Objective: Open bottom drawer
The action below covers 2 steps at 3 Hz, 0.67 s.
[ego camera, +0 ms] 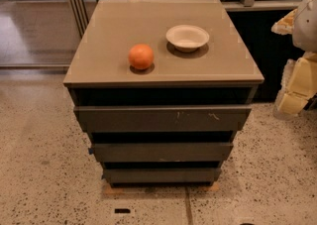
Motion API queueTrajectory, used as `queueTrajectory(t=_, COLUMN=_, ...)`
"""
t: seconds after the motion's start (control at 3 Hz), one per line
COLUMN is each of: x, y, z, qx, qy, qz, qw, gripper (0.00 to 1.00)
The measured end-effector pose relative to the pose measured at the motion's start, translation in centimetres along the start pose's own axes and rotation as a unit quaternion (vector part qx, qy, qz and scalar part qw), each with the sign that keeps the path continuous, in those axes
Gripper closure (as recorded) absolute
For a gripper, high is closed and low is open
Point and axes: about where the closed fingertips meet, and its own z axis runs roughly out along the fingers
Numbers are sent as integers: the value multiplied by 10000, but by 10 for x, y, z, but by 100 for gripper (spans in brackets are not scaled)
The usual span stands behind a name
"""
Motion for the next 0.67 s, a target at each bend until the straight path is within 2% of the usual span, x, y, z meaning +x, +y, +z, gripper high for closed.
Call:
queueTrajectory(t=0.33, x=0, y=0, z=0, qx=0, qy=0, qz=0, qw=10000, gripper=0)
queueTrajectory(t=0.67, x=0, y=0, z=0, qx=0, qy=0, qz=0, qw=10000, gripper=16)
